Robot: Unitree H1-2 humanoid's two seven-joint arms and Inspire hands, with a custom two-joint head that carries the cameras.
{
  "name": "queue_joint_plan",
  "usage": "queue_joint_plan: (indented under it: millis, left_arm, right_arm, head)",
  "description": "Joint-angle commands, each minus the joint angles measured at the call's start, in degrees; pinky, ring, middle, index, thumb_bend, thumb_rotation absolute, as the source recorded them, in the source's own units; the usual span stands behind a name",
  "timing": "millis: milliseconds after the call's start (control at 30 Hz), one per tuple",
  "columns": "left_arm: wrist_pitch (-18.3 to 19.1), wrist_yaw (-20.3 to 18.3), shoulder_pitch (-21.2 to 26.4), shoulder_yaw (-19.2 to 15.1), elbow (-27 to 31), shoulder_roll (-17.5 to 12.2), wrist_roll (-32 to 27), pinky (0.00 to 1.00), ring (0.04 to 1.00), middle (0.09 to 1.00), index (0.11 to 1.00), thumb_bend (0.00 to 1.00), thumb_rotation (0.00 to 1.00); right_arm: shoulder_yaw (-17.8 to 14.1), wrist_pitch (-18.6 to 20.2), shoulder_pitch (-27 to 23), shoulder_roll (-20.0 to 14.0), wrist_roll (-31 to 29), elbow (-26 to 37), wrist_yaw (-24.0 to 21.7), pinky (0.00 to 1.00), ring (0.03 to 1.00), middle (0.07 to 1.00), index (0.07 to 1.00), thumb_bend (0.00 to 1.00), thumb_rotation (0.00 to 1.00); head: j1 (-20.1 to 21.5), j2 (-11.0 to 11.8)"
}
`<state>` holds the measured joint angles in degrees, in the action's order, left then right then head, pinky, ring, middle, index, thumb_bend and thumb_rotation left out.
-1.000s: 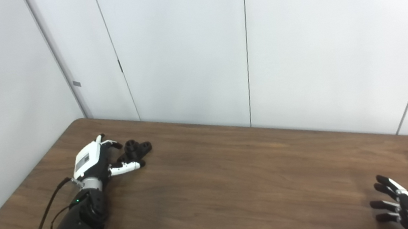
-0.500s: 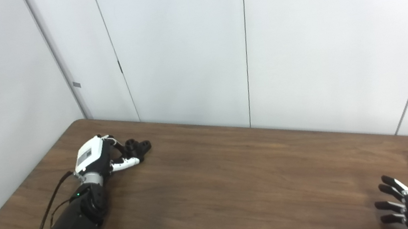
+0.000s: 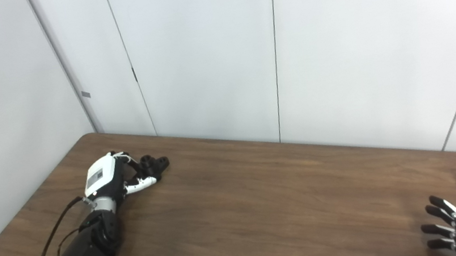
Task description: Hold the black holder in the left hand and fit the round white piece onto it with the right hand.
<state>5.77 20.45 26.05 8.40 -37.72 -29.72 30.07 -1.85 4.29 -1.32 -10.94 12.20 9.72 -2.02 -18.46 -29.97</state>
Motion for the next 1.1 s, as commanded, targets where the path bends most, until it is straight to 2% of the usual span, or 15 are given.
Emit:
queue_joint_plan:
  millis: [0, 100, 267, 567, 733, 1067]
  left_arm:
    - [-1.5, -2.9, -2.8, 3.0, 2.0, 1.7, 1.4, 1.0, 0.999, 0.882, 0.486, 0.52, 0.06]
    - [-4.3, -2.1, -4.3, 4.7, 5.2, 1.8, 2.2, 1.0, 1.0, 0.895, 0.485, 0.52, 0.06]
    - [-7.7, -3.6, -6.0, 7.7, 9.9, 2.2, 2.7, 1.0, 1.0, 0.919, 0.485, 0.52, 0.06]
    - [-8.9, -6.1, -8.2, 12.9, 16.5, 5.1, 4.2, 1.0, 1.0, 0.915, 0.484, 0.52, 0.06]
    - [-14.0, -6.7, -9.7, 14.7, 17.8, 7.0, 3.9, 1.0, 0.998, 0.9, 0.483, 0.52, 0.06]
    - [-20.8, -15.3, -10.9, 17.5, 19.2, 9.3, 2.4, 0.99, 1.0, 0.913, 0.483, 0.52, 0.05]
  right_arm:
    - [-0.2, -1.4, -1.3, -0.5, 0.3, 2.2, 0.6, 0.61, 0.724, 0.846, 0.869, 0.63, 0.0]
    - [0.1, -2.3, -1.7, -0.6, 0.7, 1.4, 0.6, 0.6, 0.718, 0.837, 0.861, 0.64, 0.0]
    - [0.3, -4.0, -2.5, -1.0, 0.6, -0.2, 0.6, 0.62, 0.721, 0.835, 0.857, 0.65, 0.0]
    - [0.3, -4.3, -3.3, -1.1, 1.0, -1.1, 0.8, 0.62, 0.719, 0.834, 0.857, 0.67, 0.0]
    - [0.6, -6.3, -3.4, -1.3, 2.2, -2.2, 1.2, 0.6, 0.714, 0.832, 0.852, 0.69, 0.0]
    - [0.8, -6.4, -3.6, -0.4, 2.7, -2.1, 1.5, 0.57, 0.706, 0.832, 0.852, 0.68, 0.08]
  head:
    - [0.2, -0.2]
    - [1.0, -0.4]
    - [2.0, -0.8]
    - [5.6, -2.1]
    - [8.8, -2.8]
    - [13.7, -4.1]
